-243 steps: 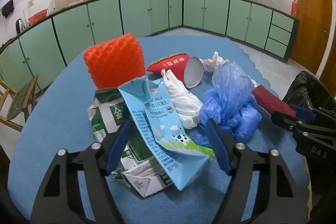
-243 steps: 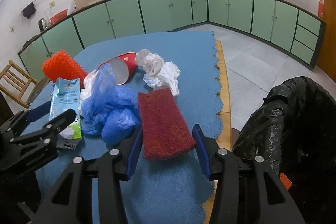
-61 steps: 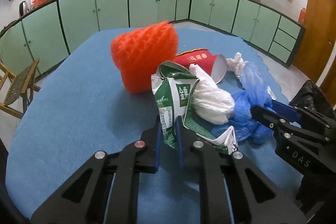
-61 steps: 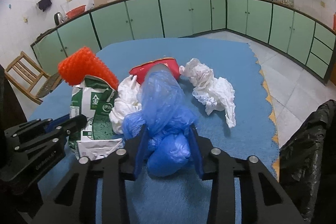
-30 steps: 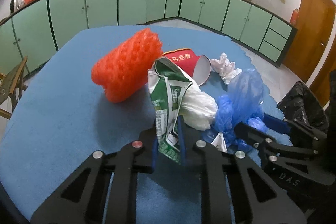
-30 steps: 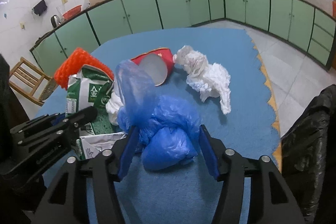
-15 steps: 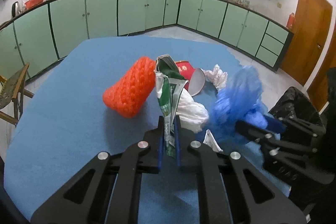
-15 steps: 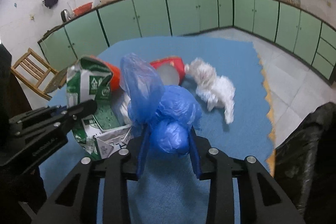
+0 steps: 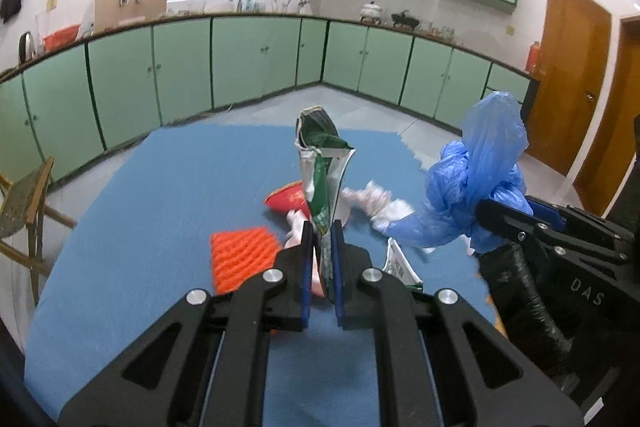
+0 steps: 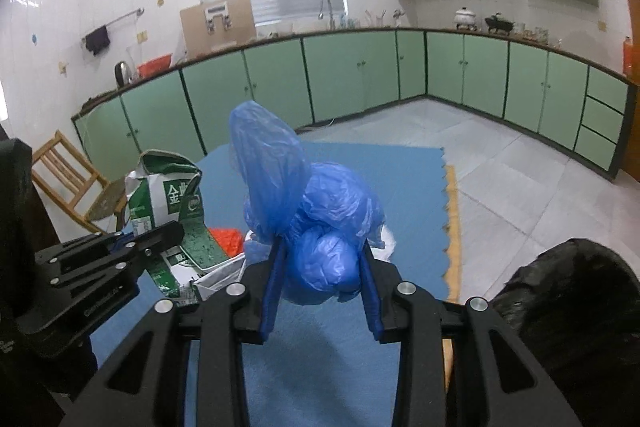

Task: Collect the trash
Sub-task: 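Carry bag and green carton over the black bin and open both grippers, then move both grippers back over the remaining trash on the mat, then grasp the orange foam net sleeve with the left gripper, then grasp the white tissue with the right gripper while the left gripper holds the net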

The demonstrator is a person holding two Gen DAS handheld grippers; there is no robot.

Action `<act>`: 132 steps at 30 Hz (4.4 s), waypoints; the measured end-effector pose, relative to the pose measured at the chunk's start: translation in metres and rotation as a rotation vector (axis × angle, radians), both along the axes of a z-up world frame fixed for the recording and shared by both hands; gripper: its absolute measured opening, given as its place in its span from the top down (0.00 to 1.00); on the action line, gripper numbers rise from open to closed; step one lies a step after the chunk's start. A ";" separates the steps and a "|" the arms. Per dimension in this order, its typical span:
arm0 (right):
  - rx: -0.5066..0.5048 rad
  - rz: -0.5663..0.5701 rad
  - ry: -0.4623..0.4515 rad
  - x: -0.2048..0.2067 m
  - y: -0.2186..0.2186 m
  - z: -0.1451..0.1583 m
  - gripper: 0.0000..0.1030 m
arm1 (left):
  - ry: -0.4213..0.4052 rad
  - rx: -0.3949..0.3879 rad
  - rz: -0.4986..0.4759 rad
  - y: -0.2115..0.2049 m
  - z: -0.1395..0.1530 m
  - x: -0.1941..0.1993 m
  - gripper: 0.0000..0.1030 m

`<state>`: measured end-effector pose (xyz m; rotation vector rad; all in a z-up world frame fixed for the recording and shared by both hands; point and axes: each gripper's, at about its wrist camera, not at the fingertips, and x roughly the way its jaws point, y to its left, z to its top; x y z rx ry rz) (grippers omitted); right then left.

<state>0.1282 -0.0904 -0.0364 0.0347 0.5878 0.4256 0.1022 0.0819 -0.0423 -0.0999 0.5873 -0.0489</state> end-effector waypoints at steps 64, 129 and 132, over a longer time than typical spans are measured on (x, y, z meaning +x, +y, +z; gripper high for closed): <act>-0.039 -0.521 -0.016 -0.046 -0.200 -0.017 0.06 | -0.049 0.078 -0.322 -0.176 -0.016 0.028 0.29; -0.108 -0.023 0.057 0.048 0.105 -0.077 0.14 | 0.100 0.114 0.244 0.090 -0.066 0.019 0.90; -0.120 -0.014 0.098 0.053 0.113 -0.084 0.23 | 0.105 0.110 0.258 0.098 -0.069 0.021 0.90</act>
